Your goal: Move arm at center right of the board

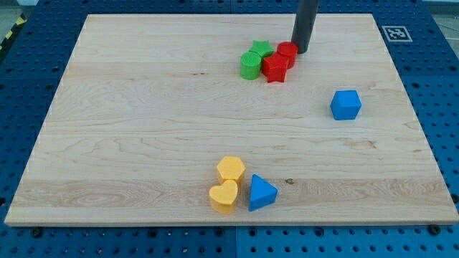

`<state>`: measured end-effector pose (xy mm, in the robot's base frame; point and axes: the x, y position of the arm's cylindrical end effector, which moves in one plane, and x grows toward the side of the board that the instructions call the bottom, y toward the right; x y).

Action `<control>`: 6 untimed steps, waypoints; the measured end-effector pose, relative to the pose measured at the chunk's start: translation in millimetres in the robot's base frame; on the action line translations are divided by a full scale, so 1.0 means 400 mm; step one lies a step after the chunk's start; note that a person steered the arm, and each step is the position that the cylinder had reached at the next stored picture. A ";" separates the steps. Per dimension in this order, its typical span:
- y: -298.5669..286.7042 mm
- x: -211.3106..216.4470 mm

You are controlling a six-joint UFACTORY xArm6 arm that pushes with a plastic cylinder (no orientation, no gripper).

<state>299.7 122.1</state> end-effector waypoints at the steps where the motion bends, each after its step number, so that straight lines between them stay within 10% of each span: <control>1: -0.018 0.000; 4: 0.145 0.016; 6: 0.307 0.298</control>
